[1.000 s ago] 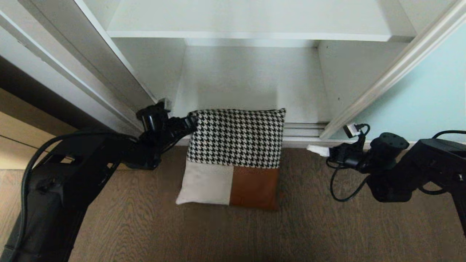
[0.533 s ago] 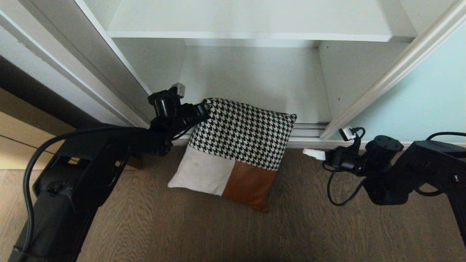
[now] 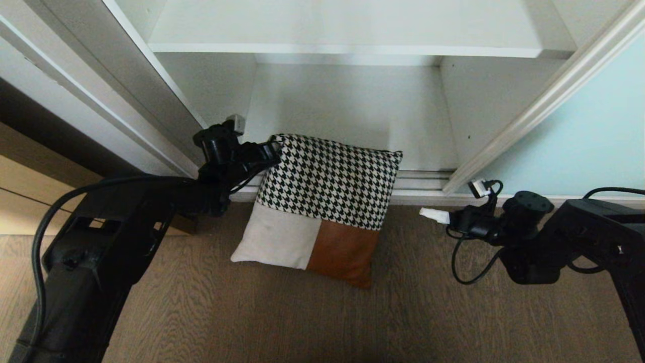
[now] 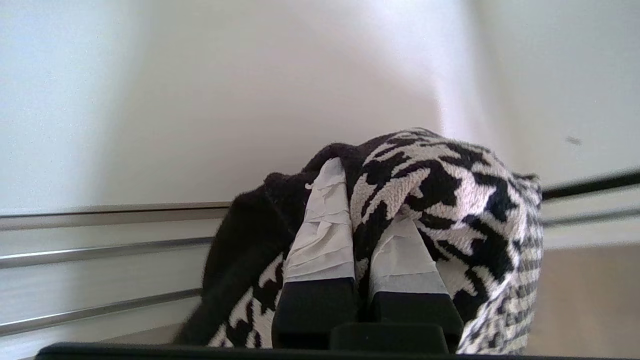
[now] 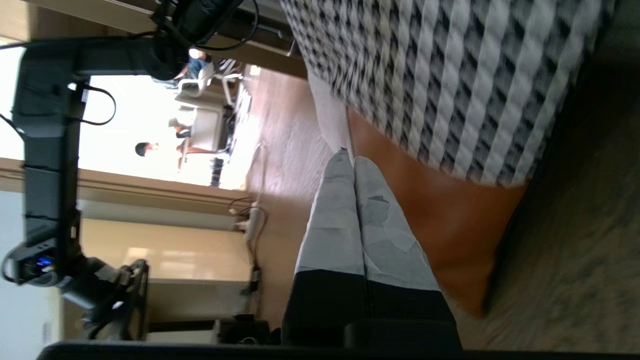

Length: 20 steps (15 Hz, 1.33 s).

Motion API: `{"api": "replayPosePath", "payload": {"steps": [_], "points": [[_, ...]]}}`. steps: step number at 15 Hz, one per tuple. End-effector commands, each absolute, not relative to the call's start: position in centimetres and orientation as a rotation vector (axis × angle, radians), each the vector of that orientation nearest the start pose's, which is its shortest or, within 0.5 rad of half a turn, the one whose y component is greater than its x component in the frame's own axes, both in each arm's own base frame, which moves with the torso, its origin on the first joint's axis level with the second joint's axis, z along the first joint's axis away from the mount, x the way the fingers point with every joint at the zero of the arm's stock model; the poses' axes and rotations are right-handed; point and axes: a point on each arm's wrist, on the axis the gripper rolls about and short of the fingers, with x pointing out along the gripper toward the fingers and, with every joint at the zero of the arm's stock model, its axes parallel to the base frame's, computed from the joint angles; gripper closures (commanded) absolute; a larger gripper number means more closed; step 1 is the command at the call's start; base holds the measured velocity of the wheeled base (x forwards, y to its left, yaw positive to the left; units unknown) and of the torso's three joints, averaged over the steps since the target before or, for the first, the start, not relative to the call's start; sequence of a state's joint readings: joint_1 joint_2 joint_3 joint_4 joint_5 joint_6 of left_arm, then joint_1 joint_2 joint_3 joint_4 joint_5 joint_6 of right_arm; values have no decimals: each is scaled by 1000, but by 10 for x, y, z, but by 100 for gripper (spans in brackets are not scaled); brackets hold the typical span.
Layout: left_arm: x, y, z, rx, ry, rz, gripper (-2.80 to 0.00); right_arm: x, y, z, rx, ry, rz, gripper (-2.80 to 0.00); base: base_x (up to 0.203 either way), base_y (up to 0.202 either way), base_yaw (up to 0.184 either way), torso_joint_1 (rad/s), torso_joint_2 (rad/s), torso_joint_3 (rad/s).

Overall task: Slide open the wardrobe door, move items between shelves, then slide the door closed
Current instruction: Place the pillow on the lower shelf

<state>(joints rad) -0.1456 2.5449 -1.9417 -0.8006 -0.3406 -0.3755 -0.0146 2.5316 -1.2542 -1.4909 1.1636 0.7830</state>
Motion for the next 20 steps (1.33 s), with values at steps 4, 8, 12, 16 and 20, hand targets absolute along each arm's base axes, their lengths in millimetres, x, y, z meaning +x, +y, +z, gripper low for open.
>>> {"api": "replayPosePath", "payload": {"steps": [4,8,12,16,20], "points": [[546,-58,85,-360,-51,-423,0,484,19,36,701,423,1036,0,0,0,0,0,0,0],[547,-57,80,-368,-47,-425,0,513,42,45,813,589,853,0,0,0,0,0,0,0],[546,-61,85,-370,-51,-437,0,529,84,26,730,739,692,0,0,0,0,0,0,0],[546,-68,78,-372,-73,-446,0,527,104,-6,552,728,665,0,0,0,0,0,0,0],[545,-73,79,-374,-72,-456,0,522,129,-28,408,719,599,-157,0,0,0,0,0,0]]}}
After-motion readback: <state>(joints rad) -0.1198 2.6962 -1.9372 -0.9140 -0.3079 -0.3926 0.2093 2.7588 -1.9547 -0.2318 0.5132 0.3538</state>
